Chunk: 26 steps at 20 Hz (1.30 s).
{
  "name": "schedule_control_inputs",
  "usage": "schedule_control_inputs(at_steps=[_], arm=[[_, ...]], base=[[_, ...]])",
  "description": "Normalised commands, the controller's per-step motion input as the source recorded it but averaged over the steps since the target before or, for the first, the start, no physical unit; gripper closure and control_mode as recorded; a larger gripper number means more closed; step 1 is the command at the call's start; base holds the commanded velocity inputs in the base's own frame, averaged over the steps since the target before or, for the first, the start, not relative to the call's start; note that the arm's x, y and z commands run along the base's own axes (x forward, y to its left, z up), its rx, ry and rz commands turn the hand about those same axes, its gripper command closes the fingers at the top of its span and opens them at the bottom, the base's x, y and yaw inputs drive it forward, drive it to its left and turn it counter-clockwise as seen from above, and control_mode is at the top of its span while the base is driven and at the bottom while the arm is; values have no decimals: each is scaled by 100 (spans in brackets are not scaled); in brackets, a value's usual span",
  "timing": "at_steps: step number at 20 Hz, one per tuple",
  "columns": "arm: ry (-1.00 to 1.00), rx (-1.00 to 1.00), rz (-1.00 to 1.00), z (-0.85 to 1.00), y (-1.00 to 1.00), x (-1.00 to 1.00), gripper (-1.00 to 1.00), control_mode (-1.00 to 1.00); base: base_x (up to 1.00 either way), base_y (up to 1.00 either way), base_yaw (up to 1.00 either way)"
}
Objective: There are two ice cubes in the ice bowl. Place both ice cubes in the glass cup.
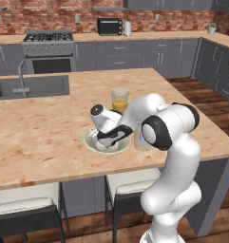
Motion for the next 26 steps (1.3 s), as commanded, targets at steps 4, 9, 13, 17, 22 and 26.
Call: schedule_control_inputs(at_steps=[4, 9, 13, 17, 22, 26], arm=[[-21, 0, -11, 100, 0, -28, 100, -100], [-6, 14, -17, 100, -15, -28, 100, -100], [0, 35, -27, 100, -57, -11, 100, -100], [5, 31, -27, 98, -49, -15, 100, -100], [16, 6, -11, 7, -16, 3, 100, -100], [7, 8, -13, -3, -73, -25, 100, -100]], base=[[0, 0, 0], [0, 0, 0], [0, 0, 0], [0, 0, 0], [0, 0, 0], [0, 0, 0]])
